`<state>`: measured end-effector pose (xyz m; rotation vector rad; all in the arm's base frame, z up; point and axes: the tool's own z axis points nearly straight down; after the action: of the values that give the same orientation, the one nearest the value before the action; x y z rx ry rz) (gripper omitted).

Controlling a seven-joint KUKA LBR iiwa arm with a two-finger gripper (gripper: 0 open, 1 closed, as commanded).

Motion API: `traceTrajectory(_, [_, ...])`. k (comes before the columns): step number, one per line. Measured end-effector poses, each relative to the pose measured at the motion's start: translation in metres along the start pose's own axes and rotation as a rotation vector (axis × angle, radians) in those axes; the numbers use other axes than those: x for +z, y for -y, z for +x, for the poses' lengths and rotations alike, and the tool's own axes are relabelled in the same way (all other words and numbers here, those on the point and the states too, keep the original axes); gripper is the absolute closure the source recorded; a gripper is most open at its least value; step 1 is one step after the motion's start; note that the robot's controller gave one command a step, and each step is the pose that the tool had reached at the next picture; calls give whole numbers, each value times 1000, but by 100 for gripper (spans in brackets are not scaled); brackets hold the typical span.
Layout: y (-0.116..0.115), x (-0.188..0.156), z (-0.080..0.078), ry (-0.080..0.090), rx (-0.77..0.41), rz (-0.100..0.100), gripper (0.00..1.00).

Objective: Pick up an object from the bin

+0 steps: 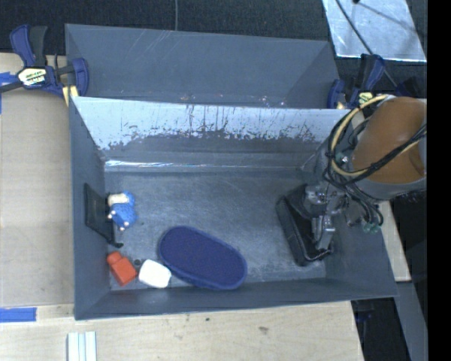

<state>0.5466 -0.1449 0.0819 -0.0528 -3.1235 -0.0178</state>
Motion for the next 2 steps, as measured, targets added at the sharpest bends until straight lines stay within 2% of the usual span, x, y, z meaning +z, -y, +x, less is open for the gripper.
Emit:
traceTrajectory(1, [-9, -137, -6, 31, -2, 14, 100])
traceTrajectory(2, [-16, -264, 27, 29, -221, 17, 100])
